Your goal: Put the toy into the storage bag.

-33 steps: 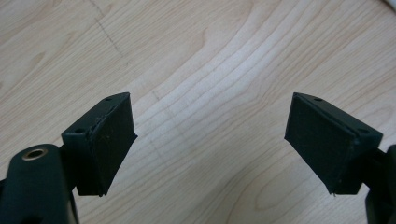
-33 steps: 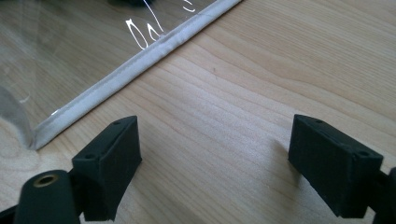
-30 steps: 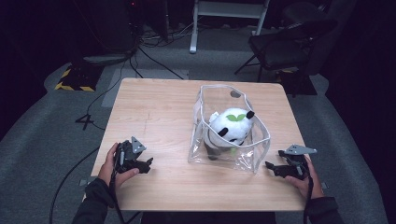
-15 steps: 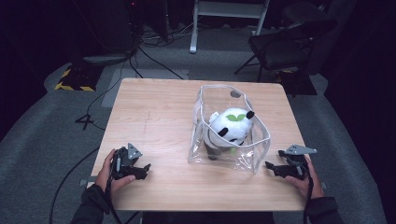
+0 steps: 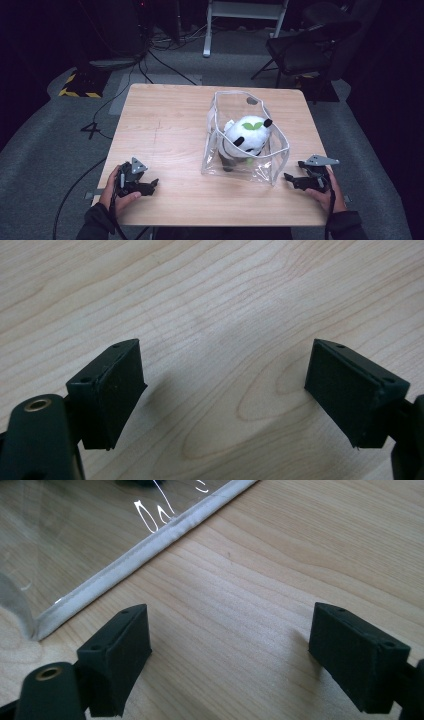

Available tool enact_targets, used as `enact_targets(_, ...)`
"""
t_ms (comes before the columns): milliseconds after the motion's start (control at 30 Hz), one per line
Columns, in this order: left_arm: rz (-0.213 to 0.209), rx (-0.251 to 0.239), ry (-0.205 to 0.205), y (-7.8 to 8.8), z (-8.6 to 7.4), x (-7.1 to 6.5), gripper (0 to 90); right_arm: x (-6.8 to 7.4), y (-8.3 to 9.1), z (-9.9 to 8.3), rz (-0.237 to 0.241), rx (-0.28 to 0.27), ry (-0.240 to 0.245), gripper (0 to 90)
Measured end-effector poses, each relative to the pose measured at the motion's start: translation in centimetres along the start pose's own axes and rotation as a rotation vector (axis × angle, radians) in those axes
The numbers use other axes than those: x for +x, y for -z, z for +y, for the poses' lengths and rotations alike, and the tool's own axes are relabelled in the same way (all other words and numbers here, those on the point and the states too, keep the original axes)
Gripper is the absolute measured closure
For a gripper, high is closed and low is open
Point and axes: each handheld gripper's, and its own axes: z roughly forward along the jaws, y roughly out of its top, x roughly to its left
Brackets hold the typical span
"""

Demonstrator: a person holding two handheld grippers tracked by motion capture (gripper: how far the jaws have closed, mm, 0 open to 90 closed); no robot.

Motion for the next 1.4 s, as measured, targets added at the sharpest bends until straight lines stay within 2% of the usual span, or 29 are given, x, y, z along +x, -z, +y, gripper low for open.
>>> enact_targets(133,-0.024,-0.023,0.051,0.0,-0.7,0.4,15.9,0.0,0.0,0.0,0.000,0.000,0.000,16.7)
enact_targets(267,-0.028,-0.050,0.075,0.1,-1.2,0.4,15.9,0.0,0.0,0.0,0.000,0.000,0.001,16.7)
enact_targets(400,-0.031,-0.077,0.077,0.2,-1.7,0.4,15.9,0.0,0.0,0.0,0.001,0.000,0.001,16.8)
enact_targets(1400,-0.033,-0.072,0.072,0.0,-1.5,0.5,14.3,0.0,0.0,0.0,0.002,0.001,0.007,16.7)
